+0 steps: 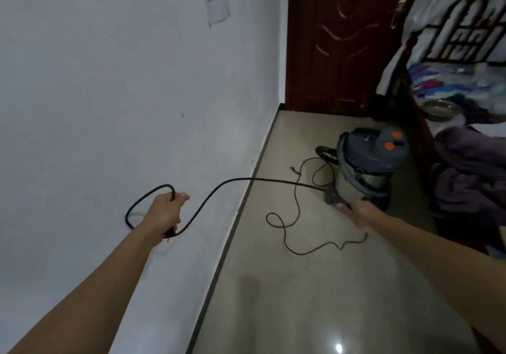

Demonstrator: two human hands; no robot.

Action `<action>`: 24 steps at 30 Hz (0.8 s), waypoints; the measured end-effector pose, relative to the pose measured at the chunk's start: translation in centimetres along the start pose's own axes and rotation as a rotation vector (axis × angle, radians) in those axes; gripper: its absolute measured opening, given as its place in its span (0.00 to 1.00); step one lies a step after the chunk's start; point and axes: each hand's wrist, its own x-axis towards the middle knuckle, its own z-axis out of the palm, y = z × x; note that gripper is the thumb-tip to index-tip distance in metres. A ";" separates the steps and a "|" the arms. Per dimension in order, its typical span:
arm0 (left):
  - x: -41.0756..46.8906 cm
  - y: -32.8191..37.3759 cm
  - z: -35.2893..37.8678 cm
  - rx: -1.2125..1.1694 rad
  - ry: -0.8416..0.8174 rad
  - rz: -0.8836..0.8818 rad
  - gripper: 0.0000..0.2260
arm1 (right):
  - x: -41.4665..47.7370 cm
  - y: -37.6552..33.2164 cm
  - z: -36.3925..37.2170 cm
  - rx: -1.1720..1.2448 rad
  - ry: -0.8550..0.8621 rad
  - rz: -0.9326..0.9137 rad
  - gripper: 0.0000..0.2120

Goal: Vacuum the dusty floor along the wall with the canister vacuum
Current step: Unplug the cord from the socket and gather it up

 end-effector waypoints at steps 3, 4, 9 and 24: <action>3.1 2.9 3.7 -0.113 -0.052 0.011 0.16 | 1.4 -5.1 -1.8 -0.121 -0.002 -0.292 0.17; 4.0 3.9 5.0 -0.128 -0.083 0.020 0.17 | 1.7 -6.9 -2.5 -0.148 0.011 -0.389 0.14; 9.5 9.6 11.7 -0.187 -0.320 0.079 0.11 | 4.0 -14.3 -6.5 -0.135 0.100 -0.761 0.09; 29.6 30.9 13.4 -0.720 -0.824 0.075 0.23 | 20.1 2.7 -13.3 0.140 0.405 0.335 0.13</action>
